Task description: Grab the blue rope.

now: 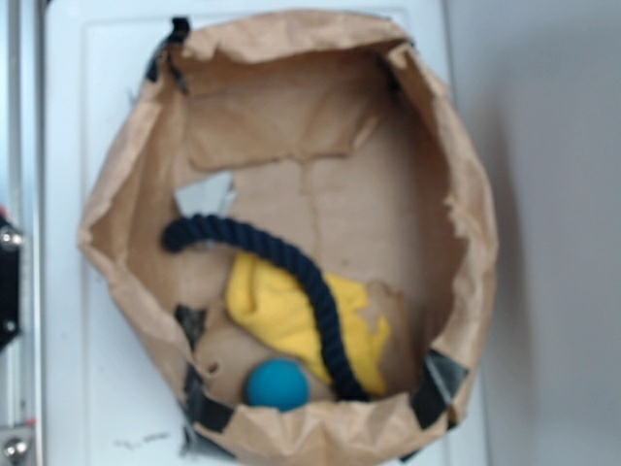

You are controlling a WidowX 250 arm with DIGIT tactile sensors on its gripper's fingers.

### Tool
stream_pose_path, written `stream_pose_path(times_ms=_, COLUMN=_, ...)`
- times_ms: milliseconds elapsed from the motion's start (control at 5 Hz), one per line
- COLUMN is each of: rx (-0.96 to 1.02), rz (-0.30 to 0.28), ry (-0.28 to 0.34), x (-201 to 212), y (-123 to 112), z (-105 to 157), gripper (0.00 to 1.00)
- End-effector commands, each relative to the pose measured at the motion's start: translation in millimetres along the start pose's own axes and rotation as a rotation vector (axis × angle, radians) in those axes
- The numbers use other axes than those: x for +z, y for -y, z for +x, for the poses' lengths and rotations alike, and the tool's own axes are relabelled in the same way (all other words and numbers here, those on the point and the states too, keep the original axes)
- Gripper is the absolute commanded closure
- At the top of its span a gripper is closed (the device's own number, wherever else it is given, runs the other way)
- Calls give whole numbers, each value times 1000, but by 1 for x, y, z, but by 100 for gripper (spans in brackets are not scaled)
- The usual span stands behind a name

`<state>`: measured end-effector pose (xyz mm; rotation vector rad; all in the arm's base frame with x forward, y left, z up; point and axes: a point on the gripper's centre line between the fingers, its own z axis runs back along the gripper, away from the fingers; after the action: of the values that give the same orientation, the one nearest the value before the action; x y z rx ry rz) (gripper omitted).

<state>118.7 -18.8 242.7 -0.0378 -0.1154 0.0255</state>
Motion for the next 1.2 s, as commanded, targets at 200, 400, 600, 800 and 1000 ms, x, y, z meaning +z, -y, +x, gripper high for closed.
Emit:
stream_pose_path(times_ms=200, rx=63, rz=2, ry=-28, x=8, y=-33, z=52, gripper=0)
stream_pose_path(times_ms=400, rx=28, rz=-23, ry=-9, x=-9, y=-80, z=102, gripper=0)
stream_pose_path(times_ms=600, rx=-93, rz=-25, ry=74, x=-34, y=-109, z=156, gripper=0)
stream_pose_path(times_ms=800, rx=-315, rz=4, ry=136, x=-63, y=-96, z=205, gripper=0)
stream_pose_path(times_ms=1000, rx=-455, rz=29, ry=78, x=-90, y=-54, z=191, gripper=0)
